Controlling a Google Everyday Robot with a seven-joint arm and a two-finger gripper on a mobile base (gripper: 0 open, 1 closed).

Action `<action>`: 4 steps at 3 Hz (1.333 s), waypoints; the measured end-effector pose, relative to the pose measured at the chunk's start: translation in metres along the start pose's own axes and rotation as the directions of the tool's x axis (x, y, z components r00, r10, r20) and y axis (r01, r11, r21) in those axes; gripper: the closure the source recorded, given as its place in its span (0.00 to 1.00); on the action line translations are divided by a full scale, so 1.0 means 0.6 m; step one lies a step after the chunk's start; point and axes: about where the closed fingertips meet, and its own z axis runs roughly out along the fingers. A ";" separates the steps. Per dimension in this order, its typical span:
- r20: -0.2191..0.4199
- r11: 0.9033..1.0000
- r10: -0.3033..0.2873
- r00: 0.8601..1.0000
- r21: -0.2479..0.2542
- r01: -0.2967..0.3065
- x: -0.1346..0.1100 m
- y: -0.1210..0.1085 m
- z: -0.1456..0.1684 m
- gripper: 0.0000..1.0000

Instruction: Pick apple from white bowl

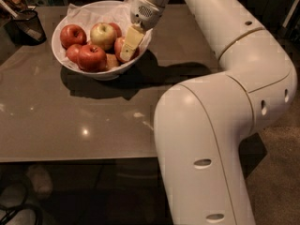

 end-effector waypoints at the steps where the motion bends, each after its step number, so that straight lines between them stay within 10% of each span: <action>1: 0.000 1.000 0.000 1.000 0.000 0.000 0.000 0.000 0.000 0.63; 3: 0.000 1.000 0.000 1.000 0.000 0.000 0.000 0.000 0.000 1.00; 4: 0.028 0.996 -0.020 0.999 0.082 0.017 -0.026 0.001 -0.043 1.00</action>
Offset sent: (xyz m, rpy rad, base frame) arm 0.0000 0.0000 0.0000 0.0000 0.0000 0.0000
